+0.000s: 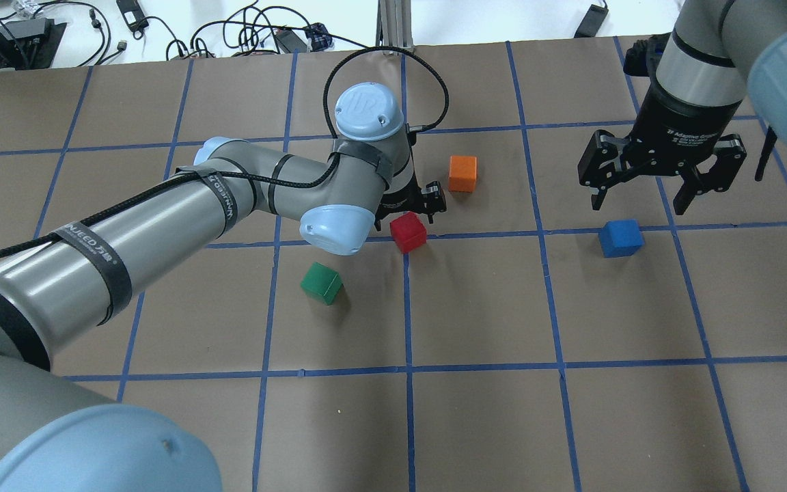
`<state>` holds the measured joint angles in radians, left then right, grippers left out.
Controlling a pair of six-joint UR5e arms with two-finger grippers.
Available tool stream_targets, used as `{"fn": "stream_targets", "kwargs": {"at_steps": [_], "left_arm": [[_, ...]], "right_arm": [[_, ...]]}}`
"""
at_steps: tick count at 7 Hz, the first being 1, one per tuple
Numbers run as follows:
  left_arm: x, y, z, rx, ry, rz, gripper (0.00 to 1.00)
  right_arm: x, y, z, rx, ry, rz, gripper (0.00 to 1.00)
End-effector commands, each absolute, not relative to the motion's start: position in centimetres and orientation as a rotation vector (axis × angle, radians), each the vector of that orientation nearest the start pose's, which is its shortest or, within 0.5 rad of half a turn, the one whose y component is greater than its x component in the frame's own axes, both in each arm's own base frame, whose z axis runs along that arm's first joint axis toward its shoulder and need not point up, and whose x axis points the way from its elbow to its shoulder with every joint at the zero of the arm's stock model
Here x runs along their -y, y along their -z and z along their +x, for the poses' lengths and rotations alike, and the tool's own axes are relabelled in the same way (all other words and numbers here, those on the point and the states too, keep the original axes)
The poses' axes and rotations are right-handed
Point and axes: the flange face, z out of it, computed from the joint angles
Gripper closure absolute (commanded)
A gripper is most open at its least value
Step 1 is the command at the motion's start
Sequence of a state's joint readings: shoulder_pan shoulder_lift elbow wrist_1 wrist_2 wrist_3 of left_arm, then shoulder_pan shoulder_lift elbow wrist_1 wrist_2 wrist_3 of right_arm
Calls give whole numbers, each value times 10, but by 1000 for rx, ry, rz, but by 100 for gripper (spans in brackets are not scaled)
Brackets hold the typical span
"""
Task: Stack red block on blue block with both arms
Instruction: 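Raise the left gripper back to its start pose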
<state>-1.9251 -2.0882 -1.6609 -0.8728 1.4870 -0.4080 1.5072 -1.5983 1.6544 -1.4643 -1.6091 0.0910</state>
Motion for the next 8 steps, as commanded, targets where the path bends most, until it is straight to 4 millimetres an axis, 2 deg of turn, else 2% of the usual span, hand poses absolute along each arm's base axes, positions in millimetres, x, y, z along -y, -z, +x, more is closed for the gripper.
{"fn": "stream_targets", "kwargs": {"at_steps": [1,2,3,4,5,7,8], "left_arm": [[566,-267,-311,-3248,155,49,0],[567,-296,-279,-3232,171,195,0],[560,-325,-245,-3206,103,265,0],[553,-360,-202,-3194,61,252,0],[537,-395,-185,-3192,26,232,0],[508,-480,-166,-3122,-12,216,0],[499,-518,-161,-3110,130,293,0]], "right_arm": [[469,-451,100,-3162,-257,250,0],[469,-451,100,-3162,-257,250,0],[470,-450,100,-3162,-260,253,0],[470,-450,100,-3162,-260,253,0],[470,-450,99,-3162,-260,255,0],[469,-449,99,-3163,-265,257,0],[468,-448,100,-3161,-267,269,0]]}}
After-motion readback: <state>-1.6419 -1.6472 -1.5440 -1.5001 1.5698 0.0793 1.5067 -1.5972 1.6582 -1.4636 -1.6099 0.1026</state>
